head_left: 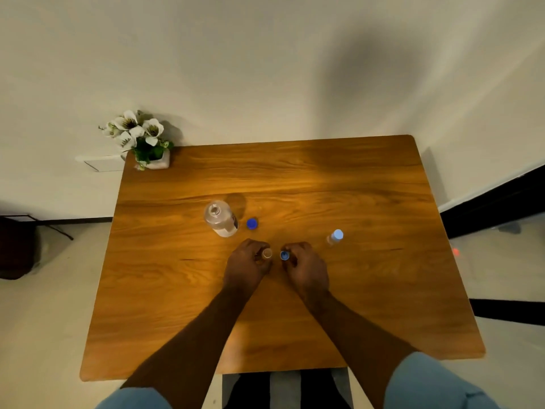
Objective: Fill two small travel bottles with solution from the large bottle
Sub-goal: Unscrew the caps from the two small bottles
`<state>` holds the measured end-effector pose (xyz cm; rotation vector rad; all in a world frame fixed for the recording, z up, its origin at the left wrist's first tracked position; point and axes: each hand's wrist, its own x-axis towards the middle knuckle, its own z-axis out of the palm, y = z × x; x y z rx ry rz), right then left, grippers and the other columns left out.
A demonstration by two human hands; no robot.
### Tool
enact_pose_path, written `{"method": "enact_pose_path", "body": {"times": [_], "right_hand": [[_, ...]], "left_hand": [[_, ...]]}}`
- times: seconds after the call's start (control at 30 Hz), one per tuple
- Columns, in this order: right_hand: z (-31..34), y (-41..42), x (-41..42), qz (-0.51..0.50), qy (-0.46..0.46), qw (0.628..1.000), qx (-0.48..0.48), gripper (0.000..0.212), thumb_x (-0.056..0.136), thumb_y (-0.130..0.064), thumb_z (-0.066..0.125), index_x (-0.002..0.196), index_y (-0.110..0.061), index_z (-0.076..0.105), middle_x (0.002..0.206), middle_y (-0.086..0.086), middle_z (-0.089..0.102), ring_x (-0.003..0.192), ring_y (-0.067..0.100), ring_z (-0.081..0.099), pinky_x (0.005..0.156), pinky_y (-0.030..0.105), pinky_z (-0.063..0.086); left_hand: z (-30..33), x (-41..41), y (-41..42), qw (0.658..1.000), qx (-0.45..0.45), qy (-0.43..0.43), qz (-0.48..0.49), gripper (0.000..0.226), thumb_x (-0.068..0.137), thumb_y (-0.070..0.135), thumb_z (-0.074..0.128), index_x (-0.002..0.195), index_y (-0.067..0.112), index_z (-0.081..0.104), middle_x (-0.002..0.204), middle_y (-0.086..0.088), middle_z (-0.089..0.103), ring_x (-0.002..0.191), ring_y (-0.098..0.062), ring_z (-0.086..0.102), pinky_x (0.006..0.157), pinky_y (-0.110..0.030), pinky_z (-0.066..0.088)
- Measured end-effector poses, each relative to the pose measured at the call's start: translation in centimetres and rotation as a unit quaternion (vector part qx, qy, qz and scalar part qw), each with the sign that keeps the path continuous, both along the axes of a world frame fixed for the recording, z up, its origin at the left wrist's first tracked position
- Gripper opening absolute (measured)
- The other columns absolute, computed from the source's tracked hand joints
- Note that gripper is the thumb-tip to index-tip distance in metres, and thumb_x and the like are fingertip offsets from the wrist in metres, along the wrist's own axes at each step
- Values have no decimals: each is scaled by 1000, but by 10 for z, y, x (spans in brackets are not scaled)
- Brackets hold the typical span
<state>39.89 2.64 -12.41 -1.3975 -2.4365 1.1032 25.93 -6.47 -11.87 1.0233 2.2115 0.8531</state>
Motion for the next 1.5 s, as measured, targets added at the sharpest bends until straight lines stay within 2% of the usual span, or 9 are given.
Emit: {"method": "enact_pose_path", "body": {"times": [0.33, 0.5, 0.6, 0.7, 0.9, 1.03, 1.17, 1.37, 1.5], "right_hand": [[-15, 1, -10, 8, -25, 999, -26, 35, 95, -19, 59, 130, -20, 61, 132, 2, 58, 114, 20, 61, 95, 32, 52], [-2, -2, 5, -7, -26, 999, -41, 55, 92, -16, 64, 145, -22, 47, 145, -1, 50, 128, 18, 54, 104, 31, 47], [21, -3, 34, -22, -3, 1000, -20, 53, 91, -19, 68, 142, -23, 51, 135, -5, 58, 114, 9, 60, 94, 25, 51], [45, 13, 62, -88, 19, 995, 32, 45, 92, -25, 70, 134, -22, 56, 124, -6, 62, 98, 4, 59, 81, 19, 49], [51, 72, 69, -114, -13, 988, 99, 50, 86, -34, 75, 132, -23, 56, 130, 3, 57, 107, 19, 63, 85, 40, 57], [43, 88, 59, -31, -34, 993, 111, 36, 88, -32, 73, 122, -21, 65, 122, 3, 64, 103, 21, 65, 83, 38, 56], [48, 92, 59, 22, -50, 990, 129, 27, 91, -31, 69, 114, -17, 68, 110, 3, 70, 99, 22, 65, 79, 32, 48], [153, 109, 66, 102, 50, 987, 114, 21, 85, -34, 76, 100, -21, 70, 89, -4, 74, 79, 10, 67, 68, 32, 55], [275, 128, 61, 165, 124, 968, 143, 13, 83, -33, 77, 93, -25, 74, 81, -10, 73, 74, 6, 66, 68, 26, 54]], "left_hand": [[-15, -8, 0, 1000, -21, -17, -8, 35, 85, 18, 78, 119, 16, 68, 117, -2, 68, 104, -16, 64, 92, -37, 57], [-3, -2, -8, 999, -41, -13, -1, 77, 78, 25, 85, 145, 19, 50, 146, -2, 49, 129, -18, 52, 107, -37, 50], [20, 19, -23, 999, 28, 25, 31, 88, 74, 30, 89, 149, 23, 44, 150, -2, 43, 135, -12, 40, 107, -34, 44], [42, 50, -28, 989, 123, 59, 57, 77, 75, 27, 89, 142, 23, 51, 141, -1, 49, 127, -12, 46, 97, -32, 48], [56, 92, 30, 992, 110, -44, 37, 72, 81, 29, 85, 143, 24, 51, 134, 5, 57, 120, -3, 53, 95, -10, 45], [46, 103, 51, 993, 72, -84, 42, 75, 82, 24, 85, 147, 20, 47, 142, 2, 56, 126, -7, 52, 104, -32, 52], [41, 101, 57, 993, 51, -95, 38, 76, 82, 24, 85, 148, 20, 47, 145, 3, 56, 127, -11, 54, 105, -35, 52], [90, 80, 71, 987, 86, -136, 18, 67, 79, 23, 87, 140, 24, 58, 130, 3, 65, 113, -12, 64, 95, -33, 58], [177, 68, 88, 973, 173, -151, -38, 29, 76, 19, 90, 101, 25, 76, 95, 1, 75, 89, -8, 70, 82, -32, 60]]}}
